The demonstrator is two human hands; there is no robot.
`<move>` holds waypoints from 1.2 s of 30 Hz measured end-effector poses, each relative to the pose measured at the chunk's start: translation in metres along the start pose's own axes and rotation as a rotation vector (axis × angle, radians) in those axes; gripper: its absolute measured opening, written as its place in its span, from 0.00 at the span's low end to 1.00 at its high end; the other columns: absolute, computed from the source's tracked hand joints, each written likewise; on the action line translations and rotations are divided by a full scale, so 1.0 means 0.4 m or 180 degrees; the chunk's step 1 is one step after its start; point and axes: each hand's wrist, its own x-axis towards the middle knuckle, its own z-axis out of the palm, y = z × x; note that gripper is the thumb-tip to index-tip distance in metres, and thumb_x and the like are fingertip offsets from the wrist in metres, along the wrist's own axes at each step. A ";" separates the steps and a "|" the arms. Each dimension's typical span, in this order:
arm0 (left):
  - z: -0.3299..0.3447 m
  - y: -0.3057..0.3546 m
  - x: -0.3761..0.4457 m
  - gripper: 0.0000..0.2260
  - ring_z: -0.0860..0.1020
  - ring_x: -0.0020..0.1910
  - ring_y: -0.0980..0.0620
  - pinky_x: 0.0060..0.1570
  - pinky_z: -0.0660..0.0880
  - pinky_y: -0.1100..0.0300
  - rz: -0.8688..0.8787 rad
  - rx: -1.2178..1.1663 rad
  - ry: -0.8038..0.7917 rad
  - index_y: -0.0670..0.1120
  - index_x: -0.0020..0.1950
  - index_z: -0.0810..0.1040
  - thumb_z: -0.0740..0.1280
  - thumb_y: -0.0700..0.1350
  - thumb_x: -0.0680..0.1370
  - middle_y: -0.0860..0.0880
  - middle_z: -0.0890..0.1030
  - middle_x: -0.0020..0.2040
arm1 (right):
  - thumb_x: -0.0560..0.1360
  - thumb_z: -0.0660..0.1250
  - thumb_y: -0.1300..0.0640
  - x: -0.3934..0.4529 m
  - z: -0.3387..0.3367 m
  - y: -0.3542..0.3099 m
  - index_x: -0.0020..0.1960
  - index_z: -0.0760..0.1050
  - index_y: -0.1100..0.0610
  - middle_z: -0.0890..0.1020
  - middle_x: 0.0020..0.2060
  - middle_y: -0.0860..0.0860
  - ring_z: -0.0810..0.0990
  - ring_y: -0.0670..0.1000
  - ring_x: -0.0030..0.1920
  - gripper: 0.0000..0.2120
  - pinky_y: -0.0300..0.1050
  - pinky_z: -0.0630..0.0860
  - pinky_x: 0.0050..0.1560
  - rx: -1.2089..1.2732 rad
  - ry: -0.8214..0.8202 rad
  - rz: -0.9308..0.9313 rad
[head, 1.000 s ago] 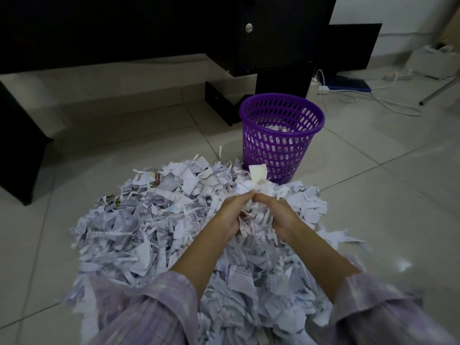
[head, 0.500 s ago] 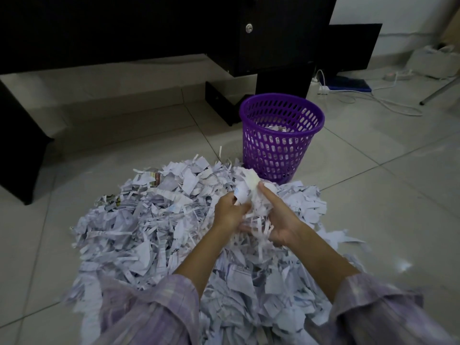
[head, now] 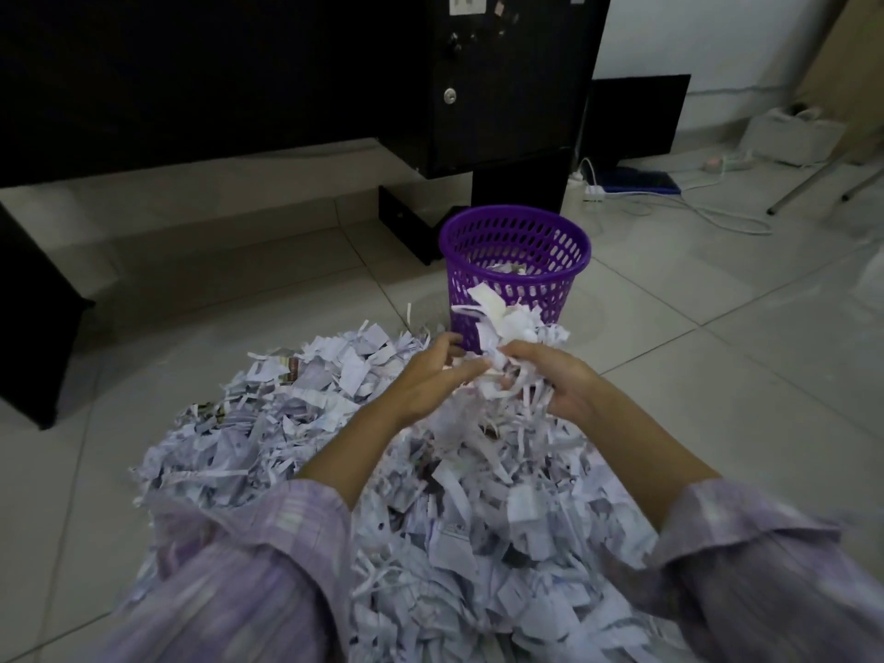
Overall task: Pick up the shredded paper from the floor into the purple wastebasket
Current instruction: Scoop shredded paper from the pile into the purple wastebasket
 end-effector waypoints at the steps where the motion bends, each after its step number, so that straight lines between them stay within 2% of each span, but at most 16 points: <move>1: -0.006 0.005 0.002 0.34 0.69 0.62 0.56 0.57 0.66 0.60 -0.0053 -0.0163 -0.0093 0.49 0.75 0.58 0.68 0.58 0.74 0.52 0.69 0.70 | 0.76 0.67 0.62 -0.007 -0.002 -0.019 0.54 0.77 0.62 0.82 0.41 0.56 0.83 0.52 0.32 0.08 0.43 0.80 0.31 0.0052 -0.0045 -0.0028; 5: 0.024 0.019 0.002 0.49 0.65 0.70 0.54 0.70 0.63 0.55 -0.0089 -0.0629 -0.0401 0.53 0.77 0.53 0.77 0.59 0.64 0.53 0.64 0.74 | 0.77 0.64 0.62 -0.023 0.015 -0.080 0.48 0.78 0.60 0.82 0.38 0.55 0.81 0.51 0.32 0.04 0.46 0.81 0.33 0.0430 -0.0160 -0.0122; 7: 0.075 0.026 -0.004 0.45 0.65 0.70 0.54 0.71 0.61 0.57 -0.0019 -0.0725 -0.0665 0.52 0.76 0.55 0.77 0.53 0.66 0.53 0.64 0.73 | 0.77 0.63 0.63 -0.024 0.030 -0.095 0.46 0.77 0.61 0.81 0.33 0.54 0.81 0.51 0.29 0.04 0.46 0.82 0.33 0.0655 -0.0253 -0.0164; 9: 0.135 0.025 -0.009 0.44 0.67 0.69 0.57 0.69 0.65 0.59 0.0028 -0.0865 -0.0816 0.52 0.76 0.56 0.78 0.48 0.67 0.55 0.67 0.70 | 0.77 0.63 0.64 -0.027 0.041 -0.100 0.45 0.75 0.61 0.81 0.31 0.53 0.80 0.49 0.26 0.04 0.47 0.82 0.32 0.0811 -0.0297 -0.0168; 12: 0.199 -0.008 -0.007 0.37 0.75 0.63 0.57 0.61 0.73 0.62 0.0004 -0.0746 -0.0728 0.50 0.72 0.66 0.79 0.46 0.67 0.54 0.75 0.64 | 0.78 0.63 0.65 -0.035 0.044 -0.098 0.42 0.74 0.62 0.79 0.25 0.52 0.78 0.47 0.21 0.06 0.38 0.78 0.25 0.0907 -0.0137 -0.0173; 14: 0.213 -0.046 -0.001 0.23 0.78 0.55 0.54 0.51 0.75 0.68 -0.0250 -0.0507 -0.0608 0.44 0.64 0.75 0.75 0.45 0.71 0.49 0.80 0.58 | 0.78 0.63 0.64 -0.041 0.033 -0.100 0.41 0.74 0.61 0.79 0.23 0.52 0.78 0.46 0.21 0.07 0.36 0.76 0.23 0.1007 -0.0062 -0.0207; 16: 0.211 -0.090 0.000 0.07 0.77 0.43 0.54 0.37 0.73 0.71 -0.0437 -0.0533 -0.0501 0.40 0.53 0.79 0.69 0.40 0.76 0.47 0.81 0.44 | 0.78 0.63 0.64 -0.042 0.018 -0.108 0.41 0.73 0.62 0.80 0.23 0.52 0.78 0.47 0.22 0.07 0.36 0.77 0.25 0.1128 -0.0006 -0.0263; 18: 0.194 -0.118 -0.003 0.05 0.75 0.37 0.54 0.31 0.72 0.69 -0.0609 -0.0571 -0.0223 0.38 0.51 0.80 0.66 0.37 0.78 0.48 0.77 0.38 | 0.78 0.64 0.65 -0.041 -0.001 -0.114 0.41 0.73 0.62 0.80 0.23 0.52 0.79 0.47 0.22 0.07 0.35 0.77 0.25 0.1192 0.0039 -0.0311; 20: 0.165 -0.145 -0.003 0.07 0.75 0.38 0.52 0.27 0.70 0.73 -0.0832 -0.0490 0.0102 0.35 0.54 0.80 0.65 0.35 0.78 0.45 0.78 0.40 | 0.78 0.64 0.65 -0.039 -0.019 -0.115 0.42 0.73 0.62 0.80 0.23 0.51 0.79 0.47 0.22 0.06 0.35 0.77 0.25 0.1130 0.0054 -0.0358; 22: 0.126 -0.174 0.000 0.07 0.76 0.44 0.49 0.31 0.71 0.72 -0.0935 -0.0384 0.0471 0.35 0.52 0.81 0.65 0.34 0.77 0.44 0.78 0.44 | 0.78 0.64 0.65 -0.033 -0.038 -0.111 0.42 0.74 0.62 0.80 0.24 0.51 0.79 0.46 0.22 0.05 0.36 0.77 0.25 0.1088 0.0086 -0.0352; 24: 0.082 -0.202 0.005 0.05 0.77 0.48 0.47 0.44 0.74 0.62 -0.1016 -0.0371 0.0803 0.40 0.47 0.82 0.67 0.34 0.76 0.44 0.78 0.44 | 0.78 0.64 0.65 -0.029 -0.055 -0.103 0.43 0.74 0.62 0.80 0.24 0.52 0.78 0.46 0.22 0.05 0.36 0.77 0.25 0.1089 0.0153 -0.0321; 25: 0.060 -0.214 0.004 0.05 0.77 0.48 0.47 0.46 0.74 0.59 -0.1028 -0.0225 0.0910 0.42 0.46 0.82 0.68 0.34 0.76 0.44 0.78 0.44 | 0.78 0.64 0.64 -0.027 -0.061 -0.100 0.42 0.73 0.62 0.80 0.24 0.52 0.78 0.46 0.22 0.05 0.35 0.77 0.25 0.1082 0.0181 -0.0314; 28: 0.004 -0.238 -0.009 0.08 0.76 0.44 0.46 0.36 0.69 0.59 -0.1034 0.0862 0.0924 0.42 0.46 0.82 0.64 0.34 0.78 0.44 0.78 0.43 | 0.78 0.63 0.64 -0.021 -0.070 -0.101 0.41 0.73 0.61 0.79 0.23 0.51 0.78 0.46 0.21 0.07 0.36 0.77 0.24 0.1170 0.0255 -0.0390; 30: -0.021 -0.249 -0.021 0.08 0.77 0.46 0.41 0.42 0.72 0.55 -0.1087 0.1214 0.0931 0.38 0.47 0.82 0.62 0.34 0.78 0.37 0.81 0.47 | 0.79 0.62 0.64 -0.018 -0.076 -0.110 0.40 0.73 0.61 0.79 0.23 0.51 0.77 0.45 0.21 0.09 0.36 0.76 0.24 0.1384 0.0290 -0.0469; 32: -0.035 -0.258 -0.030 0.08 0.78 0.51 0.39 0.46 0.72 0.54 -0.1231 0.1260 0.1018 0.34 0.50 0.81 0.64 0.35 0.77 0.34 0.81 0.52 | 0.79 0.61 0.63 -0.020 -0.082 -0.120 0.39 0.72 0.61 0.79 0.23 0.51 0.75 0.45 0.20 0.10 0.34 0.76 0.25 0.1511 0.0306 -0.0502; 36: -0.050 -0.246 -0.027 0.09 0.78 0.57 0.41 0.52 0.72 0.57 -0.1094 0.0716 0.1373 0.37 0.54 0.82 0.68 0.38 0.76 0.38 0.81 0.57 | 0.79 0.62 0.63 -0.016 -0.075 -0.107 0.39 0.73 0.61 0.79 0.25 0.51 0.76 0.44 0.20 0.10 0.34 0.75 0.25 0.1290 0.0322 -0.0417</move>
